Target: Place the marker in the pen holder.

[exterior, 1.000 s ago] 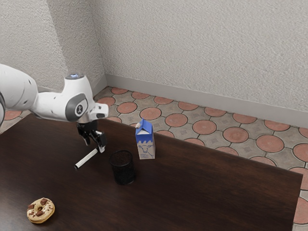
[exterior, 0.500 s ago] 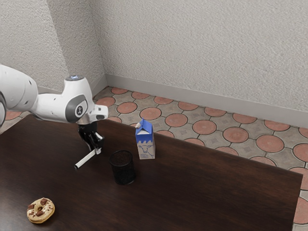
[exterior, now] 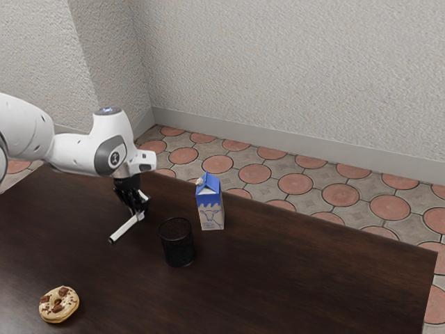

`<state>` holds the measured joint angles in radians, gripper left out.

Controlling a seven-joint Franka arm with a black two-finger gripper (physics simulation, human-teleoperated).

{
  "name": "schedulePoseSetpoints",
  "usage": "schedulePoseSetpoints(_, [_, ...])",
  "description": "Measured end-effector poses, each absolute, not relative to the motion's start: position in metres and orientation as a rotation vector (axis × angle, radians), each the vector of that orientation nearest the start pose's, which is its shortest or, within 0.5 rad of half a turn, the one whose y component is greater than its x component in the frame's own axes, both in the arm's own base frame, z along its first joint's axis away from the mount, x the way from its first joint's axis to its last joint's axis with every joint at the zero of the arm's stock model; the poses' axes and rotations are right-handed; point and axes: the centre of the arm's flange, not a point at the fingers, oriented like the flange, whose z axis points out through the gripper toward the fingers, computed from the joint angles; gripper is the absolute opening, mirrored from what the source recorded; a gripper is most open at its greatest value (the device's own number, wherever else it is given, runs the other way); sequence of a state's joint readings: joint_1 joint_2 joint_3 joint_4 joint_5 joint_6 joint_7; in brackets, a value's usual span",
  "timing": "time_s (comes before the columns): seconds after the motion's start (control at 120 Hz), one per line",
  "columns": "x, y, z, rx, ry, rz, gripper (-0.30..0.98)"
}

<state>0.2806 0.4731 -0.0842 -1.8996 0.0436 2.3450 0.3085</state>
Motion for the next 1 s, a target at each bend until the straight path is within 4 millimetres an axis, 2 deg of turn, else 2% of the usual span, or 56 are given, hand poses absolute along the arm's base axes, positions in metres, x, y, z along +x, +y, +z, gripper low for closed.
schedulePoseSetpoints(0.1, [0.618,0.126,0.265,-3.139,0.207,0.010,-0.03])
schedulePoseSetpoints(0.167, [0.618,0.124,0.287,-3.129,0.207,-0.018,-0.04])
schedulePoseSetpoints(0.267, [0.616,0.114,0.335,-3.110,0.222,-0.060,-0.05])
schedulePoseSetpoints(0.333, [0.609,0.105,0.375,-3.097,0.228,-0.077,-0.06])
schedulePoseSetpoints(0.425, [0.593,0.083,0.424,-3.087,0.242,-0.057,-0.06])
schedulePoseSetpoints(0.5, [0.575,0.060,0.449,-3.085,0.260,-0.015,-0.06])
schedulePoseSetpoints(0.633, [0.557,0.008,0.460,-3.092,0.338,0.056,-0.06])
schedulePoseSetpoints(0.75, [0.547,-0.041,0.453,-3.096,0.432,0.066,-0.07])
schedulePoseSetpoints(1.0, [0.544,-0.147,0.462,-3.076,0.749,-0.169,-0.08])
